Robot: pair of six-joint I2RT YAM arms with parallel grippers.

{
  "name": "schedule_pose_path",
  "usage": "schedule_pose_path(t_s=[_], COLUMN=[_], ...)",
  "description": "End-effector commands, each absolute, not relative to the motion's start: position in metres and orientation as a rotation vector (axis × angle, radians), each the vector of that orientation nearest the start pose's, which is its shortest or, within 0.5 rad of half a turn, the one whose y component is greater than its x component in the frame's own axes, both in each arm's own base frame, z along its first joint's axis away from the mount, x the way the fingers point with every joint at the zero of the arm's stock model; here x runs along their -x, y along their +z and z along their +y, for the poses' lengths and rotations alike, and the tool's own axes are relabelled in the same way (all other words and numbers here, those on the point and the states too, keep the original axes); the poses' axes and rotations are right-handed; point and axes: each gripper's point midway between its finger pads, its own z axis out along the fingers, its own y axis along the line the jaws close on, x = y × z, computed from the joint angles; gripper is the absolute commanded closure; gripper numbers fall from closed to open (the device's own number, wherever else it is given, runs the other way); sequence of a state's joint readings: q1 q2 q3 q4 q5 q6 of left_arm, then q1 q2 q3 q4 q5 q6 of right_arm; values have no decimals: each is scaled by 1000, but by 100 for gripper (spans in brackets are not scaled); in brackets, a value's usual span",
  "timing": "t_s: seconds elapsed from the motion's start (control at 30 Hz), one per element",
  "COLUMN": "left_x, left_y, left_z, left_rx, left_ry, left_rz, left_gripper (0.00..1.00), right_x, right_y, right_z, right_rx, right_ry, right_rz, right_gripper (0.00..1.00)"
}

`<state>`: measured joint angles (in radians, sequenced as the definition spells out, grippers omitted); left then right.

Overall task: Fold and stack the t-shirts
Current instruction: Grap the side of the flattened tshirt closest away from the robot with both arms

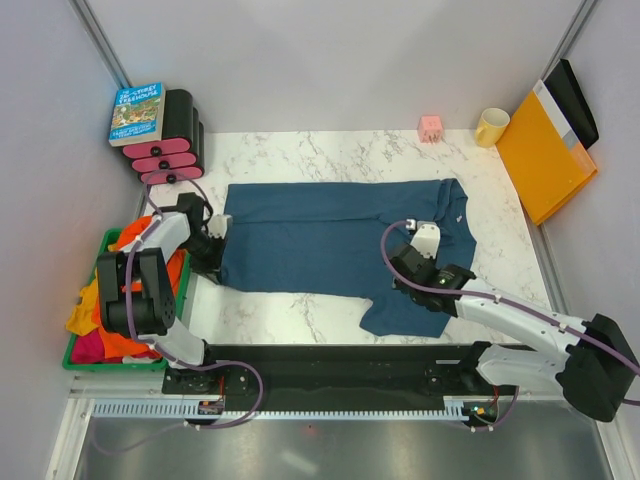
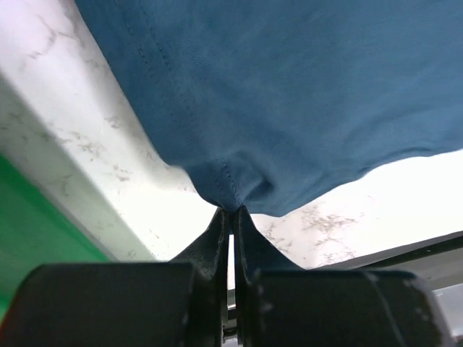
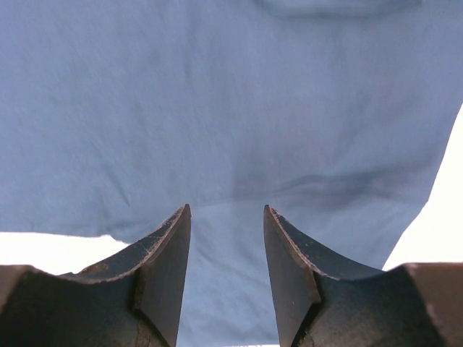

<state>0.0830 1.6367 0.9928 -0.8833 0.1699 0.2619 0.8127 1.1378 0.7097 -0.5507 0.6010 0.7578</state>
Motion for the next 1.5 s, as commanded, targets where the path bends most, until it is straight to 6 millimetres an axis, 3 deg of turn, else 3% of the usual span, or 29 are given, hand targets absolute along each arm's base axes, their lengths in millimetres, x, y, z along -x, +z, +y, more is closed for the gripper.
schedule_pose_path(t_s=[0.0, 0.17, 0.27, 0.37, 0.57, 0.77, 1.0, 1.17, 1.23, 1.37, 1.47], left_x=[-282, -303, -306, -307, -309, -308, -308, -307, -305, -303, -303], left_y=[67, 83, 82, 79, 79, 81, 80, 80, 78, 77, 80], left_z=[-14, -24, -28, -27, -25, -23, -21, -20, -20, -20, -20], left_rx=[-228, -176, -160, -167, -177, -190, -200, -203, -200, -208, -221], left_ry=[-320, -393, -410, -396, -371, -363, -343, -335, -334, -336, -333], left_rz=[2844, 2776, 2770, 2772, 2769, 2763, 2767, 2768, 2773, 2775, 2761], left_gripper=[98, 98, 98, 98, 98, 98, 98, 98, 98, 98, 98], right_x=[-200, -172, -167, -173, -189, -212, -266, -304, -320, -331, -321], right_y=[72, 48, 39, 33, 14, 1, 16, 27, 36, 63, 89], right_z=[128, 115, 111, 111, 122, 133, 135, 122, 126, 126, 124], right_rx=[-266, -446, -468, -469, -385, -325, -371, -425, -416, -401, -424], right_ry=[45, 76, 41, -10, -130, -214, -225, -216, -180, -138, -58], right_rz=[2424, 2486, 2507, 2507, 2554, 2570, 2512, 2468, 2423, 2343, 2284], right_gripper=[48, 48, 48, 49, 66, 74, 73, 62, 56, 46, 42])
